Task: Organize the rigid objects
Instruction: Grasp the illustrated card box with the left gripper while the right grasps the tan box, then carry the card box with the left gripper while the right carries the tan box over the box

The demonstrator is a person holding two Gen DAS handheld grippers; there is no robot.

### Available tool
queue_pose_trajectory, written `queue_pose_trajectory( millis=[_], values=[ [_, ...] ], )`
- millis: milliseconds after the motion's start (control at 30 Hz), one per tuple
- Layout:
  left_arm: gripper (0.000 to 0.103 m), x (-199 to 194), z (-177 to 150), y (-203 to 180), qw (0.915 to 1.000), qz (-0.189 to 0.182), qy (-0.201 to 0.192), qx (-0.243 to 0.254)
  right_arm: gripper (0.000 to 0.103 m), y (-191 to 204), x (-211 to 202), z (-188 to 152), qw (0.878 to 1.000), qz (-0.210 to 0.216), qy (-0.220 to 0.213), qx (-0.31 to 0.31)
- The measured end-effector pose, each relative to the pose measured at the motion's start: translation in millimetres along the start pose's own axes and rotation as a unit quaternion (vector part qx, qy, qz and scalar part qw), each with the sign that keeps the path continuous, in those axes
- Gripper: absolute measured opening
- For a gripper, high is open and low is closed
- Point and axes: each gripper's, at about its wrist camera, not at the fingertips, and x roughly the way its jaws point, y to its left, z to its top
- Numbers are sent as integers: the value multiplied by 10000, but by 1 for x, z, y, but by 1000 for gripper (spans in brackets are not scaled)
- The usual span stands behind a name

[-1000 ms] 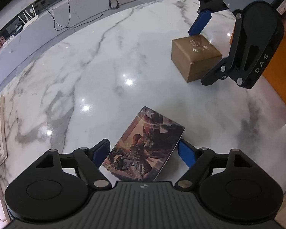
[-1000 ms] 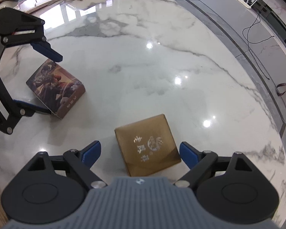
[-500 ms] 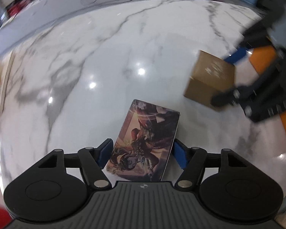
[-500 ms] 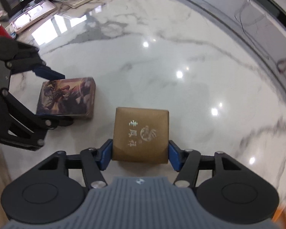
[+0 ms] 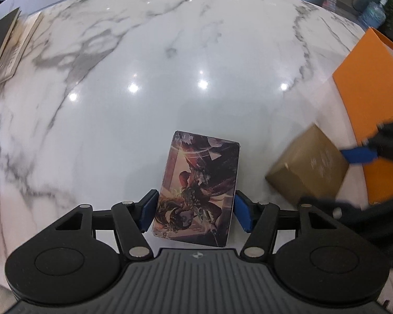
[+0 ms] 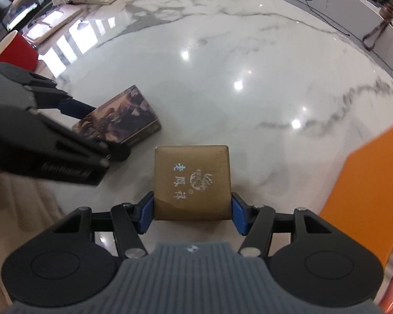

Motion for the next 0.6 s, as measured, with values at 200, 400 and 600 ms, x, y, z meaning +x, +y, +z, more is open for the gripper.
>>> queue_pose_trajectory(
  millis=[200, 400, 600],
  values=[
    [71, -4, -5, -1, 9999, -21, -139, -63, 76, 3, -10, -23, 9980, 18, -565, 297],
    [74, -6, -4, 2, 9995, -143, -166, -245, 87, -2, -16, -35, 9947, 144, -976, 301],
    [79, -3, -1, -5, 9997, 80, -188, -141, 87, -7, -10, -22, 9933, 154, -1061, 426]
  ],
)
